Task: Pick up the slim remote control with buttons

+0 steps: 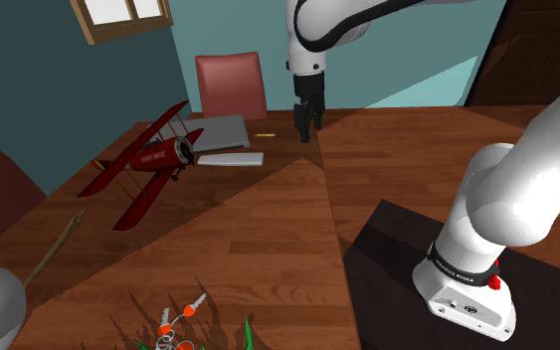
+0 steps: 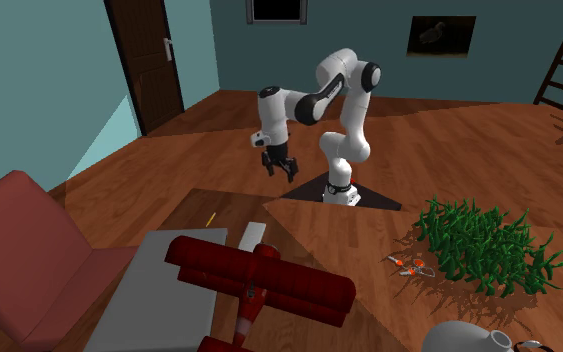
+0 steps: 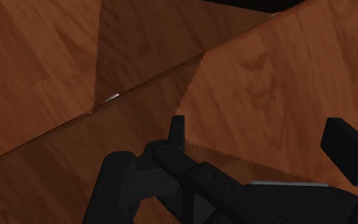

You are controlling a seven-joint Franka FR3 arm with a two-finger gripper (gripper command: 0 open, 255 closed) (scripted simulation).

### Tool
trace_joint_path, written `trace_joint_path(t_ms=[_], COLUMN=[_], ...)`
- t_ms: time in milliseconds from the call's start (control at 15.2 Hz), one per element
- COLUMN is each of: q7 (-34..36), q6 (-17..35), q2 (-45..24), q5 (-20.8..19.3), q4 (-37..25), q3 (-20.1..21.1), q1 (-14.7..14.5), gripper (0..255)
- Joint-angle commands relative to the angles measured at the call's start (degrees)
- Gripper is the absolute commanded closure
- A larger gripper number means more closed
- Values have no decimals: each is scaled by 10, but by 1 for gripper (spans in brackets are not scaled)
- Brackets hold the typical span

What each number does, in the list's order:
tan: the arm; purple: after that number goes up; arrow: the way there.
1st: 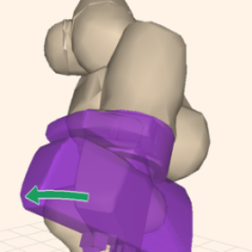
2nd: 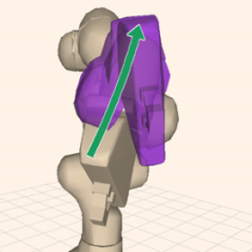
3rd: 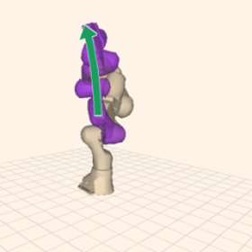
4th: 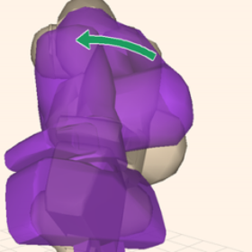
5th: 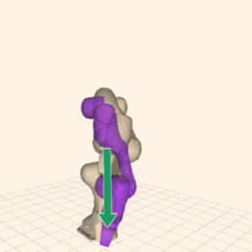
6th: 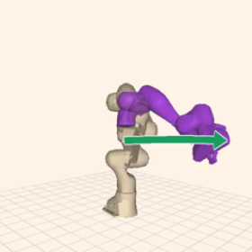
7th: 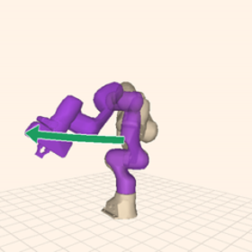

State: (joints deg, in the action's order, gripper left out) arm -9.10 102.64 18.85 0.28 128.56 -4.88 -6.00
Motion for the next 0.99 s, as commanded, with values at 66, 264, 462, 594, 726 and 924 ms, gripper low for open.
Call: trace_joint_path(t_ms=[66,264,462,594,726,924], q7=[-31,-59,-85,-102,-117,-139], q6=[30,53,71,80,87,92], q2=[-60,-120,-179,-218,-257,-316], q5=[0,2,3,3,3,1], q4=[-40,-86,-136,-173,-212,-276], q3=[0,3,8,13,18,26], q1=[-9,-17,-25,-29,-33,-39], gripper=[0,0,0,0,0,0])
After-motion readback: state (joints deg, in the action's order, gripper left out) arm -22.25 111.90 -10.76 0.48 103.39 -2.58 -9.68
